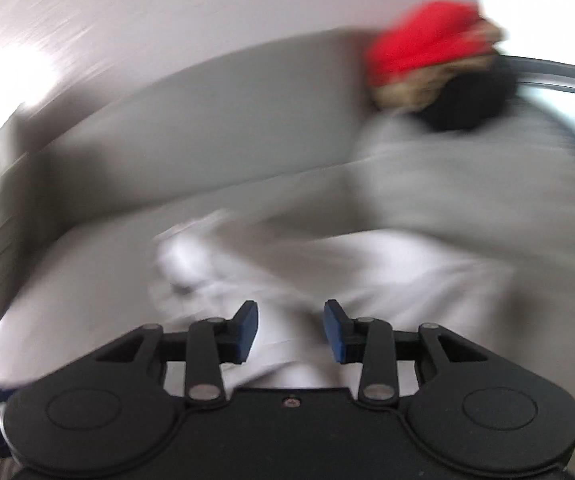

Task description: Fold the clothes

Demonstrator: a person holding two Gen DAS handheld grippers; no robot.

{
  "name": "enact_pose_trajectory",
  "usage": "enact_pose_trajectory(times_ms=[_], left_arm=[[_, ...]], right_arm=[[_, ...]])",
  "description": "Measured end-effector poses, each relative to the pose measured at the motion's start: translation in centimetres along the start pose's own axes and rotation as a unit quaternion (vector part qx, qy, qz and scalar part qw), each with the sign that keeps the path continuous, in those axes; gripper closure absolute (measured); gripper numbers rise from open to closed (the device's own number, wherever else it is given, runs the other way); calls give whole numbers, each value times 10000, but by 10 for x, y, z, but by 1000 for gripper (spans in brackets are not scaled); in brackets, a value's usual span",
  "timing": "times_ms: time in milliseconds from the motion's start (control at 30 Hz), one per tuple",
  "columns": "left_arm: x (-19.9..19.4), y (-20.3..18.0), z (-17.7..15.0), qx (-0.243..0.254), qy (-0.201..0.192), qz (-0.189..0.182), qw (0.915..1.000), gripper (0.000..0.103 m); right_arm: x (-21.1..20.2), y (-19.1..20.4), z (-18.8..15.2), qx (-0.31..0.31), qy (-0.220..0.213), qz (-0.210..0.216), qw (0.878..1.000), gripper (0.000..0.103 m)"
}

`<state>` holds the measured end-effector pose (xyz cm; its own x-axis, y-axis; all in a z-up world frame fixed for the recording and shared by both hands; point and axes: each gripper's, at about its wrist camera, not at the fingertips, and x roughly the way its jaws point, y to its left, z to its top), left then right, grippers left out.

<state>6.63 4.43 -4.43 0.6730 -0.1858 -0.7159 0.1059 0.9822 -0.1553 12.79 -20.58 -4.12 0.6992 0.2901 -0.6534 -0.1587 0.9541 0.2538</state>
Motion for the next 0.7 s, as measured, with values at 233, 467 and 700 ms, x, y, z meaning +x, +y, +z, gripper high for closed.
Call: enact_pose_trajectory(times_ms=[233,467,700], left_arm=[[-5,15,-8,-188,-18,72,9998,45],[-2,28,-15,-450,36,-107,9989,45],[-23,36,-19,-587,-139,-178,9980,46]], right_arm=[[82,61,-19,-1110,790,-67,9907,67],[82,72,-33,-1611,905,-529,9814,97],[29,90,-28,-1203,800,253,9892,99]])
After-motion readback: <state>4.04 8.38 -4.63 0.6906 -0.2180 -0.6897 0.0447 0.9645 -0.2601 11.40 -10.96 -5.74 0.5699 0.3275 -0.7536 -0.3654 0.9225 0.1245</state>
